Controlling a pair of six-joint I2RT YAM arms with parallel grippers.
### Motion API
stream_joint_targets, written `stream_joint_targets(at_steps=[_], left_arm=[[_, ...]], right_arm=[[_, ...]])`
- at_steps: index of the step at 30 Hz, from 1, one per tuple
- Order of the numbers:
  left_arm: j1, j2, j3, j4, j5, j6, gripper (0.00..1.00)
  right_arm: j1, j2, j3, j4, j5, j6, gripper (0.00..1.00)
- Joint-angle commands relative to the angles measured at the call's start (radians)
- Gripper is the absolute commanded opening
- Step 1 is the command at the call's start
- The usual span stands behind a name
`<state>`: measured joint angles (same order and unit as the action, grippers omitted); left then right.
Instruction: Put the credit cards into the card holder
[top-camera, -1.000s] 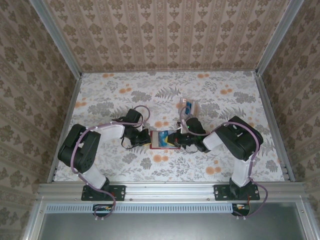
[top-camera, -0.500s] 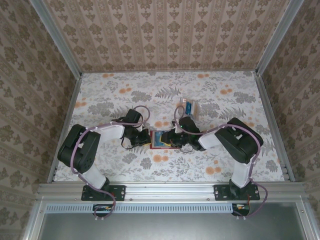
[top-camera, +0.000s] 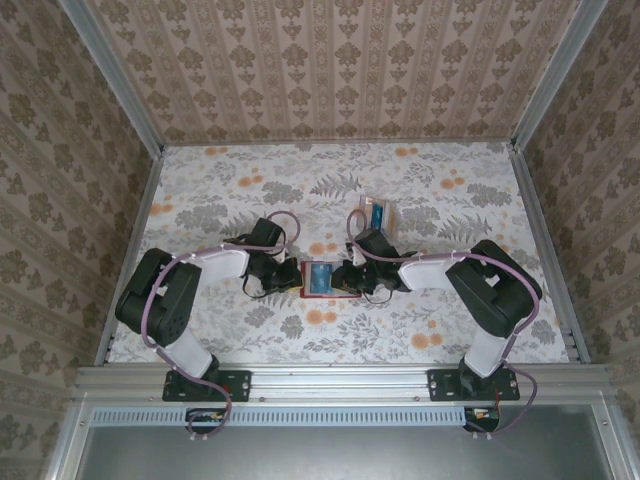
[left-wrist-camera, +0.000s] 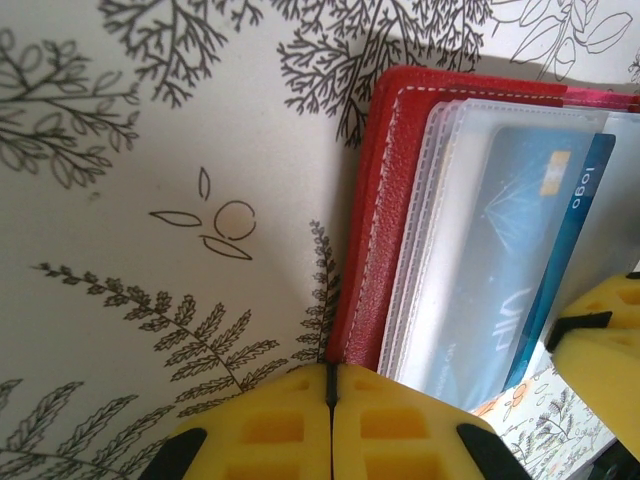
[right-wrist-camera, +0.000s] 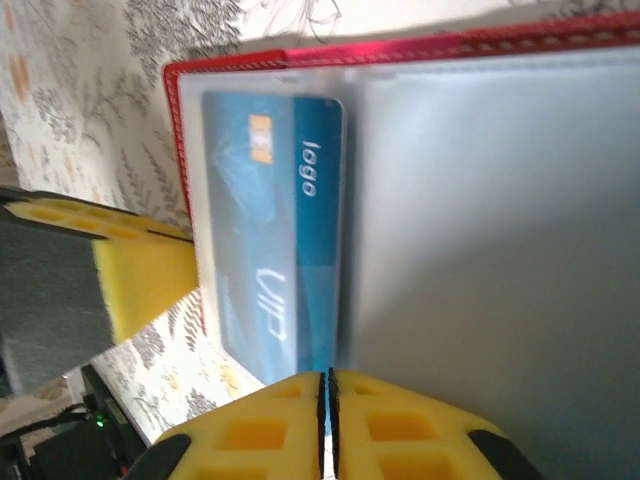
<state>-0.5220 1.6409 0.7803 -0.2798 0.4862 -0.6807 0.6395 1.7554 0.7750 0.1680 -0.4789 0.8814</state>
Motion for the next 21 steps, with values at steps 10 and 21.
stream_joint_targets(at_steps=[10, 21], left_arm=[[-0.01, 0.039, -0.025, -0.001, -0.002, 0.004, 0.06], [-0.001, 0.03, -0.024, -0.008, 0.01, 0.003, 0.09]], right_arm=[[0.023, 0.066, 0.105, -0.072, 0.007, -0.034, 0.17], [0.039, 0.056, 0.156, -0.119, 0.013, -0.073, 0.22]])
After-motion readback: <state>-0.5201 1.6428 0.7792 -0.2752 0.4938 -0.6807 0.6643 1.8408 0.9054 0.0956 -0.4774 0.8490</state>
